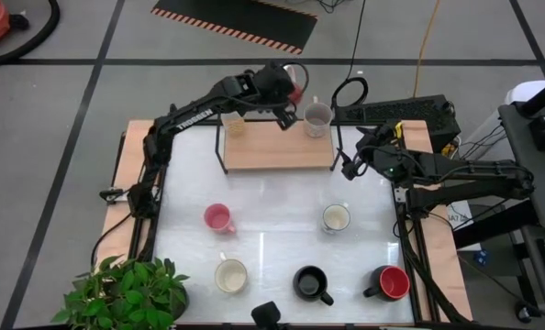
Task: Place coffee mugs
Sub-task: Put the brown mug on the shelf
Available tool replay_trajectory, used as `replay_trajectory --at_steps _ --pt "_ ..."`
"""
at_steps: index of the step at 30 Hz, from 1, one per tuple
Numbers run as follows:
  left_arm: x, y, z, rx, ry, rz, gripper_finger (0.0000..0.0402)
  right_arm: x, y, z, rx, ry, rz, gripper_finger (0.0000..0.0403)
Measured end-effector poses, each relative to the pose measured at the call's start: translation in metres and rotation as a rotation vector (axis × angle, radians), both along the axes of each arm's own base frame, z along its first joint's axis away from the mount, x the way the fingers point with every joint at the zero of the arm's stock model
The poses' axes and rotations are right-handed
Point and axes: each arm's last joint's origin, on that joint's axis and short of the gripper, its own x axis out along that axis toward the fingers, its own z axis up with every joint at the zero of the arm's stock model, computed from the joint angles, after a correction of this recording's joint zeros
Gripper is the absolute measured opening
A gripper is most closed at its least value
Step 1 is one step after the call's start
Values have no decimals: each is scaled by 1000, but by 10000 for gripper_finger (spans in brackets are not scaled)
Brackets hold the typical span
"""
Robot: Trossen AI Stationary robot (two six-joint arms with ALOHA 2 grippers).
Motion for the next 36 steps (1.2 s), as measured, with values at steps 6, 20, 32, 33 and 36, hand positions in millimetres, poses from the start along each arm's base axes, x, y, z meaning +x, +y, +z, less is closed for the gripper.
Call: replay_trajectory --at_steps 6,20,32,33,36 --pt "14 7 -30 -77 45 -1 31 -2 0 1 15 -20 -6 393" --pt "23 19 -58 -174 68 17 36 -6 1 0 57 -33 -3 393" --pt "24 20 -63 -195 92 7 37 -6 1 0 59 -37 -4 393" --pt "24 20 -64 -193 94 10 37 -6 1 0 59 -37 -4 393" --pt "24 21 -66 -193 99 12 37 -6 1 0 59 -37 -4 393"
